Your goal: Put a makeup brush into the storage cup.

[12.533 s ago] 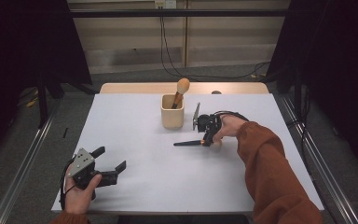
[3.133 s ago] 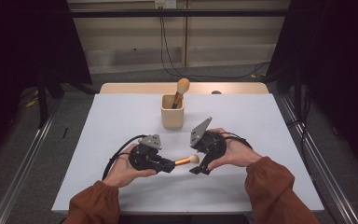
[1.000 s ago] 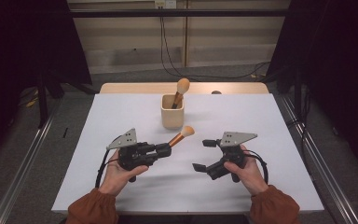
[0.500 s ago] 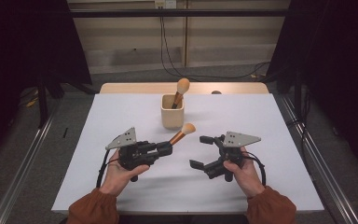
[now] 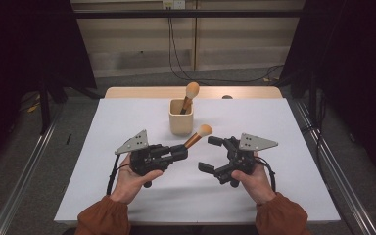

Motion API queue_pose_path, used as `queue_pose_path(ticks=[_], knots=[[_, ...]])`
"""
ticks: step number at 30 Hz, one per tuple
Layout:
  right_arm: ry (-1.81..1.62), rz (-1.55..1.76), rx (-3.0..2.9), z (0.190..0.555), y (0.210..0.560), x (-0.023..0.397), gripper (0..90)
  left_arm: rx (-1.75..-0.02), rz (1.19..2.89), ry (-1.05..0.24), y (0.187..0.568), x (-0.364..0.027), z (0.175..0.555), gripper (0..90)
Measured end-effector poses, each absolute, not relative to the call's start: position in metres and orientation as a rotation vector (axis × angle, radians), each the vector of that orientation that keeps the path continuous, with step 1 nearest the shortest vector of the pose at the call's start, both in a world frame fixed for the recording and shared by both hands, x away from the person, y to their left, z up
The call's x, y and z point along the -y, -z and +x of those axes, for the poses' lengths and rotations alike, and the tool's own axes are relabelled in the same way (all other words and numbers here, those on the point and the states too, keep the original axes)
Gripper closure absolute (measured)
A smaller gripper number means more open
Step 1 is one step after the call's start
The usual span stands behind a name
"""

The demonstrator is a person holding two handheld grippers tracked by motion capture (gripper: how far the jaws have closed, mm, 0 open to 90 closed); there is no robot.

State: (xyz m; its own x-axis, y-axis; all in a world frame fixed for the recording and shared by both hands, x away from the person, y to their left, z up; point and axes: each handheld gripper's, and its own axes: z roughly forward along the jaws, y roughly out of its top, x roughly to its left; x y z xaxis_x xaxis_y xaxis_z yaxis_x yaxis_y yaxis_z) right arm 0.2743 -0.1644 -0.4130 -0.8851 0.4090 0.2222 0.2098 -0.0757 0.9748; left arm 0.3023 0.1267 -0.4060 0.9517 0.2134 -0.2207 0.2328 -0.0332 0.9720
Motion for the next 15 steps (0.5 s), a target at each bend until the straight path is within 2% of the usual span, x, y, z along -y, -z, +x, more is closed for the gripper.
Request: queue_pose_path(ticks=[11, 15], knots=[[-2.201, 0.689, -1.976, 0.277, 0.4, 0.16, 5.7, -0.327, 1.605, 0.013, 0.407, -0.12, 0.301, 74.6], [-2.226, 0.71, -1.973, 0.282, 0.402, 0.156, 21.8, -0.324, 1.602, 0.009, 0.408, -0.12, 0.301, 74.6]])
